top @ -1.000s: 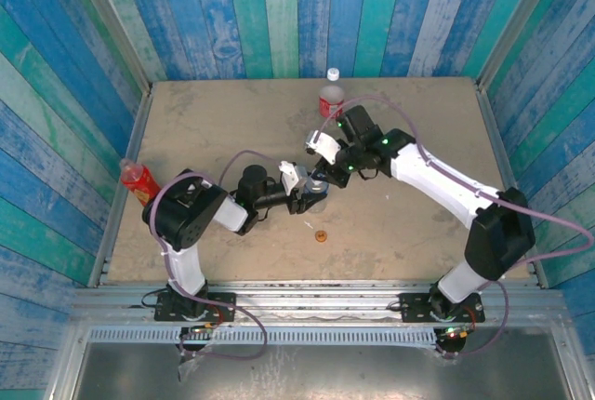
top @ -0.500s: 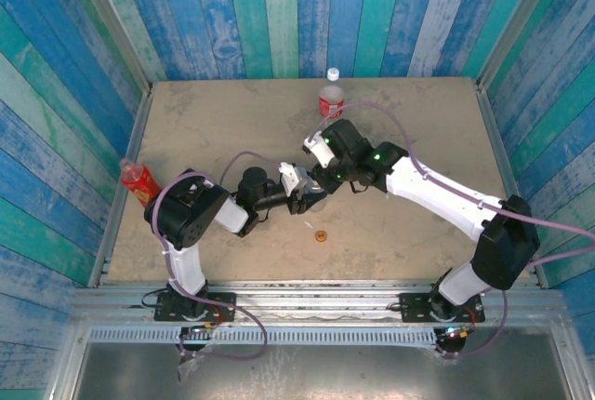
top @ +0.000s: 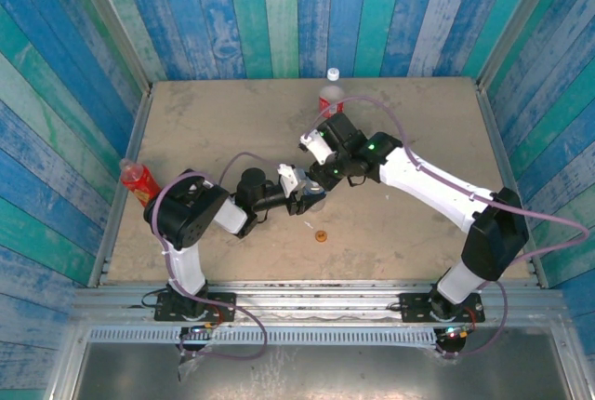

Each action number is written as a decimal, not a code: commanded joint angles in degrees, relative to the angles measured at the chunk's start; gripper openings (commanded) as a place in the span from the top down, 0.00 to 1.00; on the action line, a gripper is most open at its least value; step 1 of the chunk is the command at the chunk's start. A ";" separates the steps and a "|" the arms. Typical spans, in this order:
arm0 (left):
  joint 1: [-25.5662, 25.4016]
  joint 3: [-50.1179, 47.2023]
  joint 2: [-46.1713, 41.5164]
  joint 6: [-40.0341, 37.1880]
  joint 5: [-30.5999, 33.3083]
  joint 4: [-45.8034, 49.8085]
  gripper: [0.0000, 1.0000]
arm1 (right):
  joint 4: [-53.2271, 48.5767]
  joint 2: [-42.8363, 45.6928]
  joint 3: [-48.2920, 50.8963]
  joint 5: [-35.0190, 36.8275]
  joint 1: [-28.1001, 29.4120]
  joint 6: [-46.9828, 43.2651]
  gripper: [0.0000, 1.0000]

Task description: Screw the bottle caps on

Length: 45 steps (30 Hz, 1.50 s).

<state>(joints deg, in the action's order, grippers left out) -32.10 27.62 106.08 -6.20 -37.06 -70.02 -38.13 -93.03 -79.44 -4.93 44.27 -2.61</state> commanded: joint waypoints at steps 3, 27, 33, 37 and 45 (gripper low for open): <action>0.81 -0.80 -1.44 0.27 2.26 4.31 0.34 | -7.37 -3.57 1.75 3.26 1.17 -2.13 0.78; 0.81 -1.15 -1.54 0.68 2.31 4.45 0.34 | -8.99 -1.22 -5.58 4.40 1.07 -7.13 0.49; 0.81 -1.22 -1.80 0.48 2.26 4.86 0.33 | -5.78 5.18 -1.08 -0.37 -0.97 -7.21 0.44; 0.81 -1.14 -1.53 0.48 1.99 4.56 0.33 | -0.15 8.04 2.75 -7.80 -4.54 -1.46 0.46; 0.79 -0.96 -1.51 0.40 1.69 4.90 0.33 | -1.86 0.27 -1.40 -13.61 -7.17 2.32 0.56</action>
<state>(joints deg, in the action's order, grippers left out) -31.97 27.62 106.08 -5.54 -36.95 -70.06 -38.96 -90.04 -79.05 -14.63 37.45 -2.44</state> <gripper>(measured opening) 0.670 0.465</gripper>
